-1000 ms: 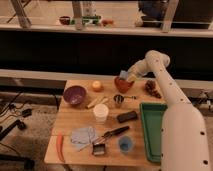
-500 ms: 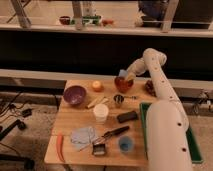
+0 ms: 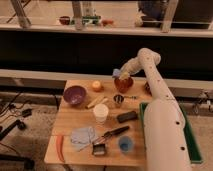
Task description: Wipe red bowl with sponge
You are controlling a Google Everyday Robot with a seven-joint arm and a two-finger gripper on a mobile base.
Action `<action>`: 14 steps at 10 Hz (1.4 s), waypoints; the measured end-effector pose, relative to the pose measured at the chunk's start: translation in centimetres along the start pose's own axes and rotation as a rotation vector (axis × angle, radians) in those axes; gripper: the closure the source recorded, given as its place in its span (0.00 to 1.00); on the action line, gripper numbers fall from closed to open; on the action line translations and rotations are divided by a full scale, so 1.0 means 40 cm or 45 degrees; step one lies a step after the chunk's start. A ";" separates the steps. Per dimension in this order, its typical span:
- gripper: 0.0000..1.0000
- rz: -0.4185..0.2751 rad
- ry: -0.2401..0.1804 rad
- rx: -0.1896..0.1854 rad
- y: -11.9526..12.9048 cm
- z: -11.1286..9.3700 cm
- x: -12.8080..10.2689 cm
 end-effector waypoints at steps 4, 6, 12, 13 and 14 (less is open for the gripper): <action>0.94 -0.013 -0.025 -0.036 0.070 -0.032 -0.041; 0.94 0.014 -0.019 -0.056 0.114 -0.060 -0.031; 0.94 0.159 0.038 -0.040 0.136 -0.116 0.053; 0.94 0.186 0.049 -0.024 0.128 -0.126 0.072; 0.94 0.225 0.064 0.001 0.118 -0.140 0.098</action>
